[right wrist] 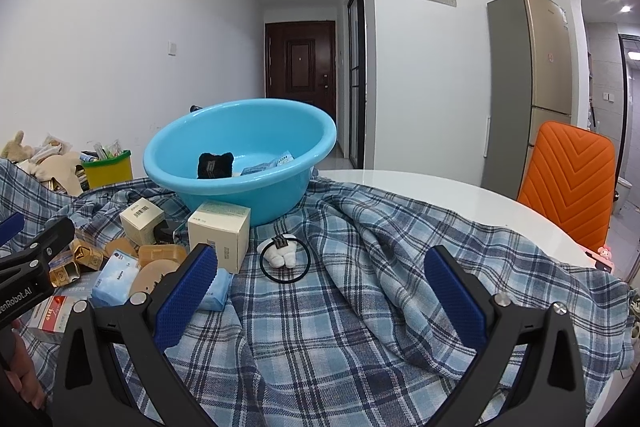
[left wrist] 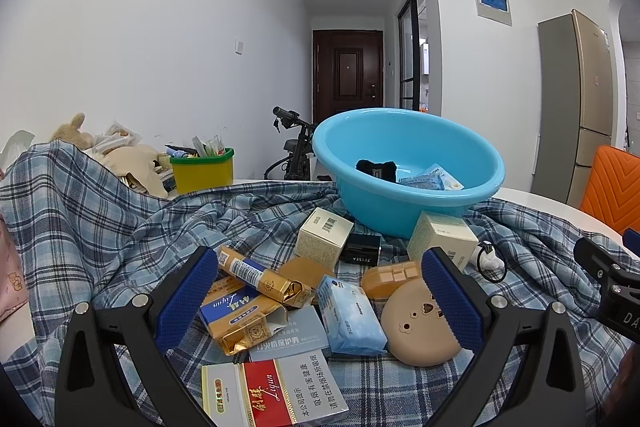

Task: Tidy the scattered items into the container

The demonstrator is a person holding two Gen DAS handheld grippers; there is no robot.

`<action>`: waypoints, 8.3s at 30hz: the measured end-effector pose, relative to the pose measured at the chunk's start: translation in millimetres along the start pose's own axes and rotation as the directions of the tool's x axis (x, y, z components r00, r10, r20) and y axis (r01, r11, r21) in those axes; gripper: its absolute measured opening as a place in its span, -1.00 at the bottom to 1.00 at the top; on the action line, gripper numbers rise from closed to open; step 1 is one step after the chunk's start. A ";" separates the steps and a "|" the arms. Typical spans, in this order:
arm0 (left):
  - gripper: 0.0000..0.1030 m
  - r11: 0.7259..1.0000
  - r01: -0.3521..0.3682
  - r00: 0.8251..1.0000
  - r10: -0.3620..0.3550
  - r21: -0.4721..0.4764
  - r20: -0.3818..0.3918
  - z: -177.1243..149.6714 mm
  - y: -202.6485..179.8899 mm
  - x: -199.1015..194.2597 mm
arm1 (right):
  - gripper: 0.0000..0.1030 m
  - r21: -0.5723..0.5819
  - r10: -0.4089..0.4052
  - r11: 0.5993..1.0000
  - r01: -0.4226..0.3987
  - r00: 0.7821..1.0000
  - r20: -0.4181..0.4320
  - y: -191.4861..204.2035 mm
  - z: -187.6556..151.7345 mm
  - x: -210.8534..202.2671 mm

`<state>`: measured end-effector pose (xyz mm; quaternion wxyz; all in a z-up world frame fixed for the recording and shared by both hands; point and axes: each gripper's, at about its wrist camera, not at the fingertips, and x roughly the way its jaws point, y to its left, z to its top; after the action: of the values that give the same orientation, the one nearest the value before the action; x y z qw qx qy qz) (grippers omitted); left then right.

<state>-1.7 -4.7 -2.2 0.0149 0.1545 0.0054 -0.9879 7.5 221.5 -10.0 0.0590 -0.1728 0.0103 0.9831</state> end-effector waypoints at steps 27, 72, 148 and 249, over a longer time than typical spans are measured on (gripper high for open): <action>1.00 0.999 0.002 0.978 0.010 0.054 -0.208 -2.3 -12.4 41.4 | 1.00 0.009 0.032 0.999 -0.031 0.975 -0.220 0.2 -4.9 42.0; 1.00 0.981 0.178 0.977 -0.167 0.077 -0.133 158.8 -27.1 -5.5 | 1.00 -0.163 0.153 0.973 -0.165 0.985 -0.086 27.7 154.9 -7.7; 0.23 0.943 0.268 0.810 -0.111 0.196 -0.575 3.4 -144.6 180.1 | 1.00 -0.094 0.070 0.989 -0.115 0.919 -0.387 -50.7 47.1 75.9; 0.54 0.972 0.213 0.886 -0.150 0.098 -0.439 -0.6 18.6 21.5 | 0.48 -0.257 0.227 0.872 -0.416 0.809 -0.541 106.3 0.0 60.5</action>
<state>-21.4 -23.9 -9.4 -0.0904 0.3675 -0.0480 -0.9244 -61.7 122.8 -30.6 -0.1490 -0.4221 -0.1272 0.8852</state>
